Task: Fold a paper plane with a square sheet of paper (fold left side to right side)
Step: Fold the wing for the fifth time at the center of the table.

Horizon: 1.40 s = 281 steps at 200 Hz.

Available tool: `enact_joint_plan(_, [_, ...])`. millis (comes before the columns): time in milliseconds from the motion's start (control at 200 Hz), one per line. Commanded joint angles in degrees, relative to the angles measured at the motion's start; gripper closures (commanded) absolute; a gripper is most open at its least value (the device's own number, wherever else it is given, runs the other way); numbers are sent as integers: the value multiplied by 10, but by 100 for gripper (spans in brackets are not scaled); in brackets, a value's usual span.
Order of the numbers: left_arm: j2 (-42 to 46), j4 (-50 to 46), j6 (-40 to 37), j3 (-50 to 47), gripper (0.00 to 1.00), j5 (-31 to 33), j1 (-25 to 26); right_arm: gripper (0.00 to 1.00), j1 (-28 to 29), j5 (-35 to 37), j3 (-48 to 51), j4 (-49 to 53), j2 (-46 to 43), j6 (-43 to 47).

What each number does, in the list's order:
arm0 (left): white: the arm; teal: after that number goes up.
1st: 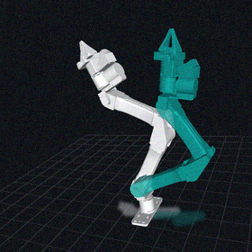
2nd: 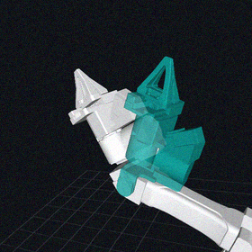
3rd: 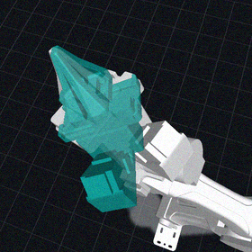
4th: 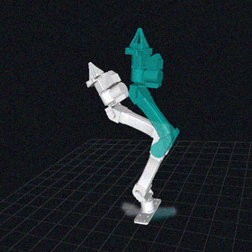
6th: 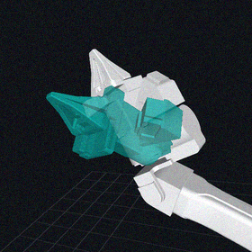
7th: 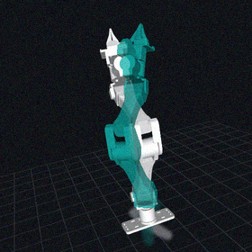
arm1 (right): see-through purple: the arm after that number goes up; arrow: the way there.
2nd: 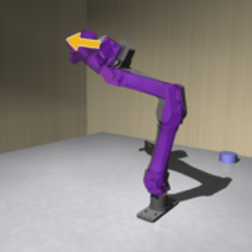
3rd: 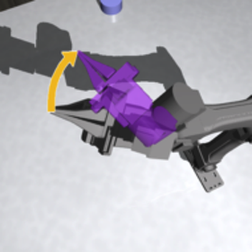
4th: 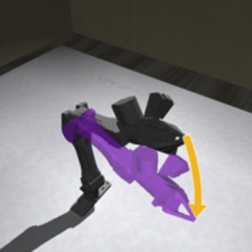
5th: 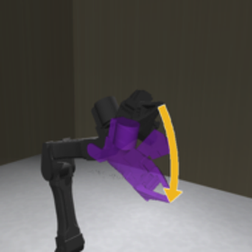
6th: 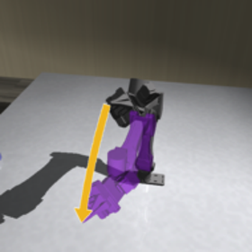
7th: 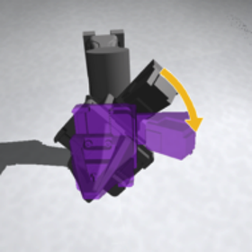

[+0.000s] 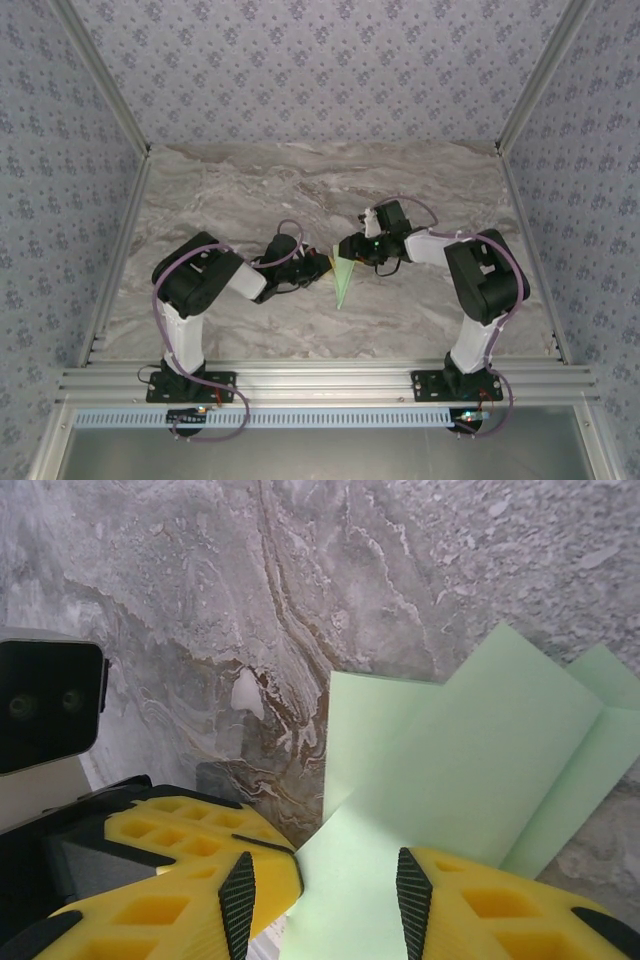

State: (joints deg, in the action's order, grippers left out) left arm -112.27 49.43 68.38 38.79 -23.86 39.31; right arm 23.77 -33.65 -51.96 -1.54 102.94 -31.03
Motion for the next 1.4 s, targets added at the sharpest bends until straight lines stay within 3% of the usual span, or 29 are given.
enact_joint_plan(0, [-13,-67,-19,3,100,33,-5,55,1,3,-13,-1,13,3])
enact_joint_plan(540, [-5,-43,-18,-5,100,19,-10,56,2,33,-25,61,41,11])
enact_joint_plan(839, [116,-109,-58,-38,68,27,-18,56,1,47,-31,98,50,19])
enact_joint_plan(1094, [210,-147,-63,-59,78,-1,16,55,2,44,-33,97,52,21])
enact_joint_plan(1399, [148,-141,-50,17,80,-24,78,55,4,45,-34,102,50,25])
